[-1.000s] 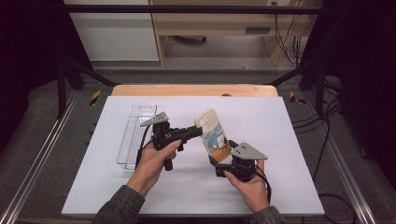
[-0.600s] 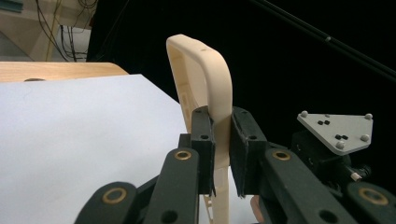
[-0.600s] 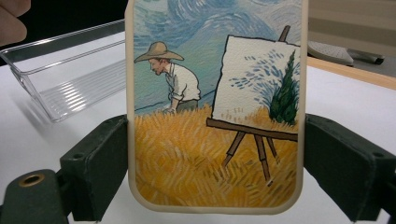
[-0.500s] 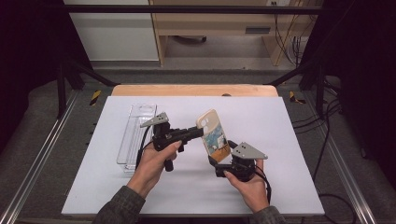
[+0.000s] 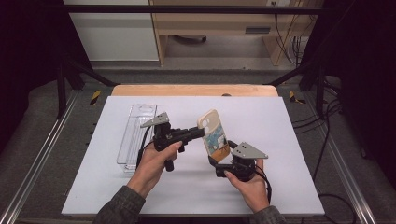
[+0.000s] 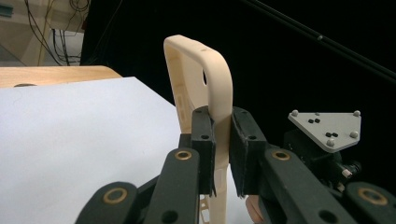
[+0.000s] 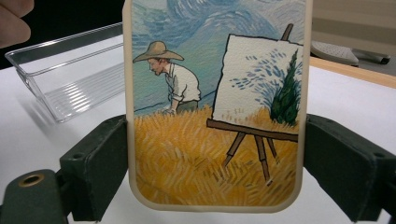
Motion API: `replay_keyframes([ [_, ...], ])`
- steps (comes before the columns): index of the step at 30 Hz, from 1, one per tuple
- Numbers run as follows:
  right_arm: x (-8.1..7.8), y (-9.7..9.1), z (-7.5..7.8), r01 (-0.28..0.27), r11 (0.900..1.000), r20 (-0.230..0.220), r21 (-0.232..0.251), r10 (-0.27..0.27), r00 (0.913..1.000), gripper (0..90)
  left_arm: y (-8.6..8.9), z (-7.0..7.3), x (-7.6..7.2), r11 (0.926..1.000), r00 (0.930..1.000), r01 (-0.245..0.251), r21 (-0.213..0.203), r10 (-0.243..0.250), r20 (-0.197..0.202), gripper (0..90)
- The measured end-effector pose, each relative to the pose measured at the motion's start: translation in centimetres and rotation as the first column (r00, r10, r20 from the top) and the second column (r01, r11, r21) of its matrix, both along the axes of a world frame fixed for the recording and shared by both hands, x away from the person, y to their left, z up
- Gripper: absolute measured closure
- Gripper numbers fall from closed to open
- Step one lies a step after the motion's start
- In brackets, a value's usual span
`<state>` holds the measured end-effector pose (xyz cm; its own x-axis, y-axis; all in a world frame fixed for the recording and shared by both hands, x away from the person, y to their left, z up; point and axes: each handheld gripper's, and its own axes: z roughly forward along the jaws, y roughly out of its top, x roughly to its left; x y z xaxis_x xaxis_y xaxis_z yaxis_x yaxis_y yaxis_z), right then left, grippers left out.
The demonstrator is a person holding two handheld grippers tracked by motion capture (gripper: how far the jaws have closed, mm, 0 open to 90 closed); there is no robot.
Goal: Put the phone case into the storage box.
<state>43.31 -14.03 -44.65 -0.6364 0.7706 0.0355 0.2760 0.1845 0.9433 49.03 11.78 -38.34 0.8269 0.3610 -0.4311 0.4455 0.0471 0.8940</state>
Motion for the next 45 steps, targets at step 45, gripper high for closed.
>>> replay_keyframes([
  [45, -0.34, -0.59, -0.12, 0.005, 0.9991, 0.032, 0.042, -0.007, 0.9995, 5.2, 0.37, 0.70, -0.27, 0.9995, 0.9946, -0.030, 0.012, 0.028, 0.100, 80.3],
])
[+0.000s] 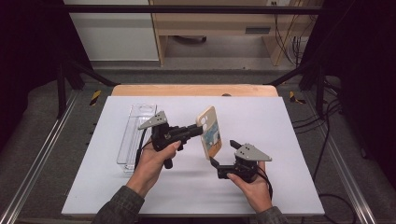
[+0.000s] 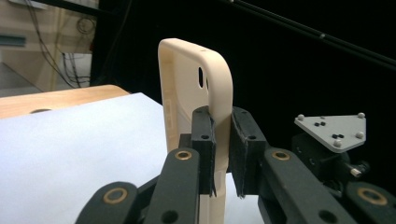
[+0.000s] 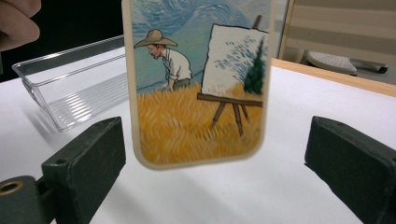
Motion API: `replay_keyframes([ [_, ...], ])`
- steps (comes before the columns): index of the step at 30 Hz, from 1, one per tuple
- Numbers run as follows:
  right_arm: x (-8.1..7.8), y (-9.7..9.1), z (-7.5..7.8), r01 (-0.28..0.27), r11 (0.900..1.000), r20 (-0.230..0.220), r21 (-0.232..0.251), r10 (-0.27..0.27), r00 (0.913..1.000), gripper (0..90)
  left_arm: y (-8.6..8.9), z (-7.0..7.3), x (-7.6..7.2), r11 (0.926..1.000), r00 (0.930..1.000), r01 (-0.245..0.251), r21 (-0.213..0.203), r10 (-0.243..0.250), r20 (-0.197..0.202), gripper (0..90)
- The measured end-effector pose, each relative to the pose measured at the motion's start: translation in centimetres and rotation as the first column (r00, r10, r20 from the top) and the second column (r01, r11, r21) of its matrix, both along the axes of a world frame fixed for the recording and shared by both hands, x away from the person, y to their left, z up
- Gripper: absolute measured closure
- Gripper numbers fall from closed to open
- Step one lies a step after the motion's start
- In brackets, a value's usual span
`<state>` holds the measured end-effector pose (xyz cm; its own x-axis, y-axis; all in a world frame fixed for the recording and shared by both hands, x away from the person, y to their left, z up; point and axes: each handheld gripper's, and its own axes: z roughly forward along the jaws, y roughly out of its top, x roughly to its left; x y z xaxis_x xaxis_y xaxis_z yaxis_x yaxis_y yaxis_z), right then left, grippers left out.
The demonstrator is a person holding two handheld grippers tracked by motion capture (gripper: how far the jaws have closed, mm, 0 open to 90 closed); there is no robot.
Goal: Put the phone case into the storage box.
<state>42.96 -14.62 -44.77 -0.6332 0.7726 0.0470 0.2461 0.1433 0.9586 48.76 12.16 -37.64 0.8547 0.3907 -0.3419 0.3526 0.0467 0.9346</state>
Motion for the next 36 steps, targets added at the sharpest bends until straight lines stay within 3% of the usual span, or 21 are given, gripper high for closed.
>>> replay_keyframes([
  [8, -0.1, -0.1, -0.1, 0.011, 0.9998, 0.022, -0.016, -0.011, 0.9997, 5.1, 1.0, 0.2, 0.0, 0.9976, 0.9968, -0.069, 0.008, 0.069, 0.041, 80.3],
  [19, 0.0, -0.6, -0.1, 0.046, 0.9987, 0.048, -0.024, -0.045, 0.9978, 5.5, 2.1, 0.6, 0.0, 0.9926, 0.9908, -0.121, -0.012, 0.122, 0.059, 80.3],
  [26, 0.1, -1.2, -0.1, 0.079, 0.9965, 0.094, -0.026, -0.076, 0.9926, 5.9, 2.7, 0.9, -0.2, 0.9862, 0.9829, -0.164, -0.023, 0.165, 0.081, 80.3],
  [28, 0.1, -1.4, -0.2, 0.084, 0.9961, 0.109, -0.028, -0.081, 0.9908, 6.6, 3.1, 1.1, -0.4, 0.9814, 0.9770, -0.190, -0.028, 0.192, 0.093, 80.3],
  [36, 0.1, -2.0, -0.1, 0.107, 0.9935, 0.133, -0.039, -0.101, 0.9860, 6.7, 4.2, 1.5, -0.6, 0.9725, 0.9679, -0.227, -0.054, 0.231, 0.099, 80.3],
])
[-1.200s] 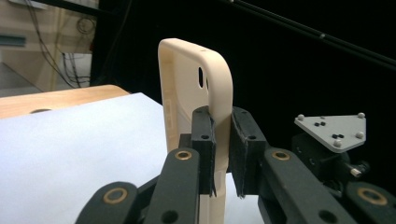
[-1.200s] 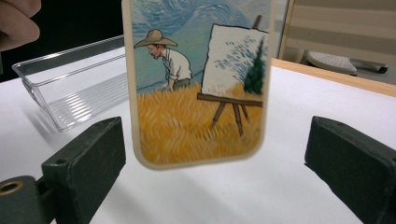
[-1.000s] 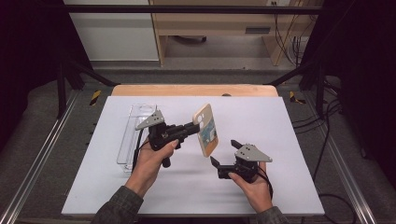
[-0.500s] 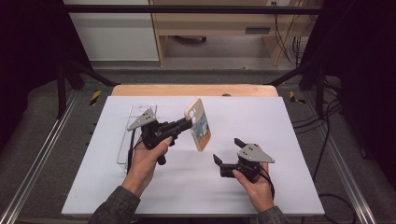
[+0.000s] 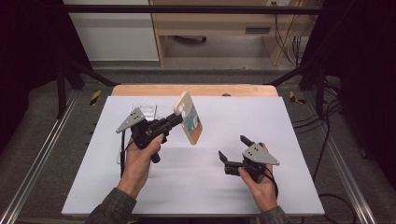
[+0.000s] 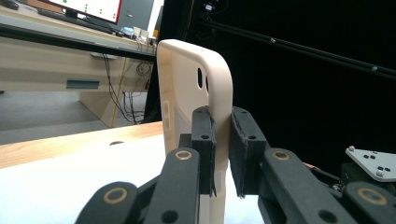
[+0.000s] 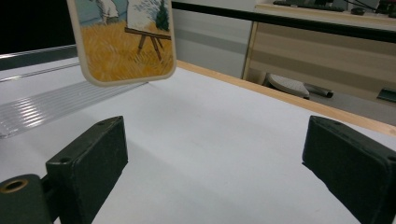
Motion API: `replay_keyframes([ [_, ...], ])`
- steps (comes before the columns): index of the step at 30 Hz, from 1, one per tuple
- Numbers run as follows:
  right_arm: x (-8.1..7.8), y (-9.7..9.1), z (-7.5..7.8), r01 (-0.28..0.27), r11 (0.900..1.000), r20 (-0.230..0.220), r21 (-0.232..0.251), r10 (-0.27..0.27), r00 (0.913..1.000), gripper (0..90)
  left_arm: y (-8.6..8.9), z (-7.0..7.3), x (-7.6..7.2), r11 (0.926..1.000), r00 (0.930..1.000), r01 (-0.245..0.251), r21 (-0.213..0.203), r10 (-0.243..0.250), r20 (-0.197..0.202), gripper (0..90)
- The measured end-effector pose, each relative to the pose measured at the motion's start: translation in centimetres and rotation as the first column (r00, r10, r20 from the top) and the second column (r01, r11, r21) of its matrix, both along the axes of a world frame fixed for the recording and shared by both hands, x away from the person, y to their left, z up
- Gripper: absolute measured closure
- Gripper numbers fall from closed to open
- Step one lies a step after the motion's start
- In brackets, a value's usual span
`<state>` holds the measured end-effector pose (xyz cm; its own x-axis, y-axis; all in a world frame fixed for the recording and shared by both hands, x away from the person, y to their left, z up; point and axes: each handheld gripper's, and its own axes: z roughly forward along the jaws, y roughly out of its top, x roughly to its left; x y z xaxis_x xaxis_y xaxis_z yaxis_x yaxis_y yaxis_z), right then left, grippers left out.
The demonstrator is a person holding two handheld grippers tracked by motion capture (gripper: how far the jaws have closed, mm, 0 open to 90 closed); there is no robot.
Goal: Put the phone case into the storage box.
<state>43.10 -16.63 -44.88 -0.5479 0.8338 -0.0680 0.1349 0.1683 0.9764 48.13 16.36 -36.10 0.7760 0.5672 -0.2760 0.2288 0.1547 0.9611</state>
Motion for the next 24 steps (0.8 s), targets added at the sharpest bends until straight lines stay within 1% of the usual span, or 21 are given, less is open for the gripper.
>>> replay_keyframes([
  [6, 0.0, -0.7, 0.0, 0.017, 0.9999, 0.003, 0.002, -0.017, 0.9999, 7.8, 1.2, 0.4, -0.2, 0.9995, 0.9996, -0.027, -0.014, 0.027, 0.009, 80.3],
  [8, -0.1, -0.9, 0.0, 0.029, 0.9996, 0.010, 0.000, -0.029, 0.9995, 8.2, 1.4, 0.5, -0.2, 0.9994, 0.9994, -0.032, -0.015, 0.032, 0.011, 80.3],
  [9, -0.1, -1.0, 0.0, 0.032, 0.9995, 0.014, 0.002, -0.032, 0.9994, 7.9, 1.8, 0.6, -0.3, 0.9990, 0.9991, -0.040, -0.018, 0.040, 0.015, 80.3],
  [11, -0.1, -1.2, 0.0, 0.028, 0.9996, 0.018, 0.009, -0.029, 0.9994, 6.3, 2.2, 0.8, -0.4, 0.9986, 0.9987, -0.048, -0.025, 0.048, 0.017, 80.3],
  [15, -0.1, -1.5, -0.2, 0.023, 0.9997, 0.009, 0.006, -0.023, 0.9997, 5.0, 2.7, 0.9, -0.5, 0.9975, 0.9978, -0.063, -0.032, 0.063, 0.020, 80.3],
  [18, -0.3, -1.8, -0.2, 0.030, 0.9995, 0.019, -0.001, -0.030, 0.9994, 4.4, 3.6, 1.2, -0.6, 0.9956, 0.9961, -0.084, -0.042, 0.085, 0.024, 80.3],
  [19, -0.3, -1.8, -0.2, 0.030, 0.9995, 0.019, -0.001, -0.030, 0.9994, 4.4, 3.6, 1.2, -0.6, 0.9956, 0.9961, -0.084, -0.042, 0.085, 0.024, 80.3],
  [20, -0.5, -2.0, -0.2, 0.033, 0.9994, 0.024, -0.007, -0.033, 0.9992, 4.4, 4.0, 1.3, -0.7, 0.9944, 0.9950, -0.096, -0.045, 0.097, 0.026, 80.3],
  [21, -0.5, -2.1, -0.2, 0.039, 0.9992, 0.027, -0.010, -0.039, 0.9989, 4.4, 4.0, 1.3, -0.7, 0.9944, 0.9950, -0.096, -0.045, 0.097, 0.026, 80.3],
  [24, -0.7, -2.6, -0.2, 0.041, 0.9991, 0.025, -0.004, -0.041, 0.9988, 4.0, 4.9, 1.5, -0.7, 0.9920, 0.9927, -0.116, -0.050, 0.117, 0.026, 80.3],
])
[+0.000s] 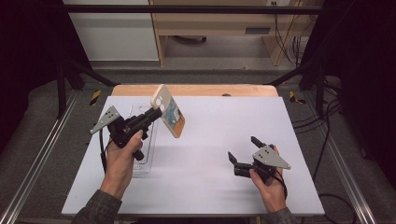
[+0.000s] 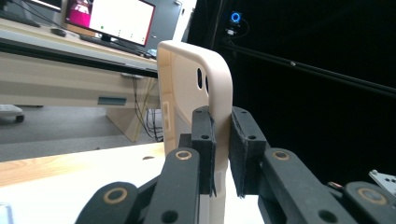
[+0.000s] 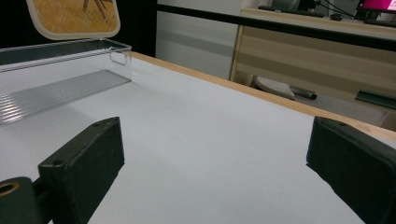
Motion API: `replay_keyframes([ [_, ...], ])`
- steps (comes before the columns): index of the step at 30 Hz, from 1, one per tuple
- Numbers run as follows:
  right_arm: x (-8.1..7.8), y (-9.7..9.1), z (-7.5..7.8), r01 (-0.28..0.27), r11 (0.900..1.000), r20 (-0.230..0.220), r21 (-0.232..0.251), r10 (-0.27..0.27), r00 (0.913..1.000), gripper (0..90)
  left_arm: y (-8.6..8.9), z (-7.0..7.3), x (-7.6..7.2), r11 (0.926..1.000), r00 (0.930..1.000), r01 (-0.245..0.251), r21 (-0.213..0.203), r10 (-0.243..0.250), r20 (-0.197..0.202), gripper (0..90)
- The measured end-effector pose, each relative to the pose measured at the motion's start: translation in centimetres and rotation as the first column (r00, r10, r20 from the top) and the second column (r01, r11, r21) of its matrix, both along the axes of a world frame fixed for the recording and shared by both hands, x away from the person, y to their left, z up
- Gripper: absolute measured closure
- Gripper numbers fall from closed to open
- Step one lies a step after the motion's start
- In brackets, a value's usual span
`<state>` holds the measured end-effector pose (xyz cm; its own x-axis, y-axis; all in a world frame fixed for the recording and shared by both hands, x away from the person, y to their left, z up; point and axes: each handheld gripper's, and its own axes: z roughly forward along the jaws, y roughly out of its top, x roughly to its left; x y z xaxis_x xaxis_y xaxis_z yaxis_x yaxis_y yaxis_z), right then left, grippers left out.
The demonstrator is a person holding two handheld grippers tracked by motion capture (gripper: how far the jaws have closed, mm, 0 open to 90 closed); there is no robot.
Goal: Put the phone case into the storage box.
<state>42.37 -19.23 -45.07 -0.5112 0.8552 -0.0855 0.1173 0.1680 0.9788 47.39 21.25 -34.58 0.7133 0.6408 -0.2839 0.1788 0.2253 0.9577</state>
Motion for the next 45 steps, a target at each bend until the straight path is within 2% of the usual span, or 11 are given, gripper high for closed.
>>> replay_keyframes([
  [8, -0.4, -1.4, -0.1, 0.019, 0.9996, -0.010, 0.023, -0.019, 0.9998, 3.0, 1.2, 0.3, -0.1, 0.9995, 0.9995, -0.031, 0.000, 0.031, 0.010, 80.3],
  [17, -0.8, -2.5, -0.4, 0.035, 0.9991, -0.017, 0.024, -0.034, 0.9993, 4.2, 2.2, 0.4, -0.2, 0.9978, 0.9977, -0.067, -0.005, 0.067, 0.013, 80.3],
  [23, -1.1, -3.0, -0.6, 0.060, 0.9981, -0.013, 0.013, -0.060, 0.9981, 4.7, 2.9, 0.6, -0.4, 0.9954, 0.9952, -0.096, -0.004, 0.096, 0.017, 80.3],
  [25, -1.2, -3.2, -0.9, 0.068, 0.9976, 0.001, 0.015, -0.068, 0.9977, 3.9, 3.3, 0.7, -0.5, 0.9939, 0.9936, -0.110, -0.001, 0.110, 0.022, 80.3],
  [33, -1.6, -3.8, -1.0, 0.081, 0.9963, 0.002, 0.028, -0.081, 0.9967, 3.2, 4.3, 0.8, -0.7, 0.9887, 0.9882, -0.150, 0.001, 0.150, 0.033, 80.3],
  [45, -2.1, -4.3, -1.5, 0.055, 0.9974, -0.018, 0.047, -0.054, 0.9984, 2.5, 5.4, 0.9, -1.1, 0.9830, 0.9823, -0.183, 0.008, 0.183, 0.041, 80.3],
])
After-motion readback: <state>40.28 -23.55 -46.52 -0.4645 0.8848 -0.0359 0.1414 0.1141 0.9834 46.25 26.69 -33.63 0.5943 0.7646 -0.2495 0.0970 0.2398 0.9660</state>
